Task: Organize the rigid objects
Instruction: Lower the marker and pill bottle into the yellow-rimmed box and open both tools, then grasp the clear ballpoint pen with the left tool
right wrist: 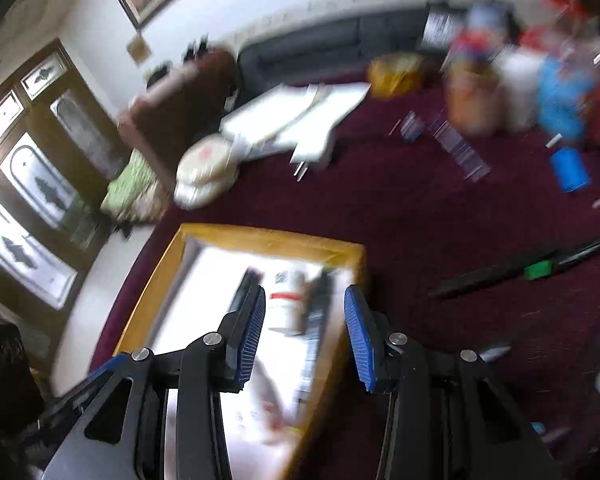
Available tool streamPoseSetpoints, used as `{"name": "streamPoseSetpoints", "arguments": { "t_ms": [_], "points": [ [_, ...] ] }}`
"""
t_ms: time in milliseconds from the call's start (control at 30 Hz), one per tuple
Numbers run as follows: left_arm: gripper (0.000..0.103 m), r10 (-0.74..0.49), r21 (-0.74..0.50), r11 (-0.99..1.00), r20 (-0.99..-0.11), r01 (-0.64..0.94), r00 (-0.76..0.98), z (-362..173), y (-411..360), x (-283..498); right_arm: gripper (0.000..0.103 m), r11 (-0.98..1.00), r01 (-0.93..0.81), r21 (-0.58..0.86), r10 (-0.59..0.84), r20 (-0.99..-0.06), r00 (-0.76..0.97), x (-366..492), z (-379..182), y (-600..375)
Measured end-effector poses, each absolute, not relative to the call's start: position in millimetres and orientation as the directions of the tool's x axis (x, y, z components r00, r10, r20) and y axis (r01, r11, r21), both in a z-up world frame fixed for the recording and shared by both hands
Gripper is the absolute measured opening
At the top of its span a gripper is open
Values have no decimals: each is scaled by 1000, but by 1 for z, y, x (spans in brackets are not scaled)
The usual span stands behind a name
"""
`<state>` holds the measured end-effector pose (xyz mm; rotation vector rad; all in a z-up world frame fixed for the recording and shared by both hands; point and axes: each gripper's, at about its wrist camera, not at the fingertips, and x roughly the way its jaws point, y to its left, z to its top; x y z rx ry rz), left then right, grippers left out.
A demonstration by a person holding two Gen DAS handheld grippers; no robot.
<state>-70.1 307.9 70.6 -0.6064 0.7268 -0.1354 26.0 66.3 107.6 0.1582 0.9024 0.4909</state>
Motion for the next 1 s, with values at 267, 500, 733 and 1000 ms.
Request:
{"name": "streamPoseSetpoints", "arguments": {
  "t_ms": [267,500,733,1000],
  "points": [
    [68,-419,-521,851,-598,65,683,80,226,-70,96,977,-68,200,171,-558,812,-24,123,-74],
    [68,-438,-451,883,-697,129,567,58,133,-55,96,913,160,375,126,-632,765,-15,61,-193],
    [68,-239,-263,964,-800,37,551,32,98,-28,96,873,147,466,190,-602,776,-23,44,-220],
    [59,-41,-33,999,-801,24,598,19,75,-8,96,859,112,499,250,-602,759,-23,37,-213]
  ]
}}
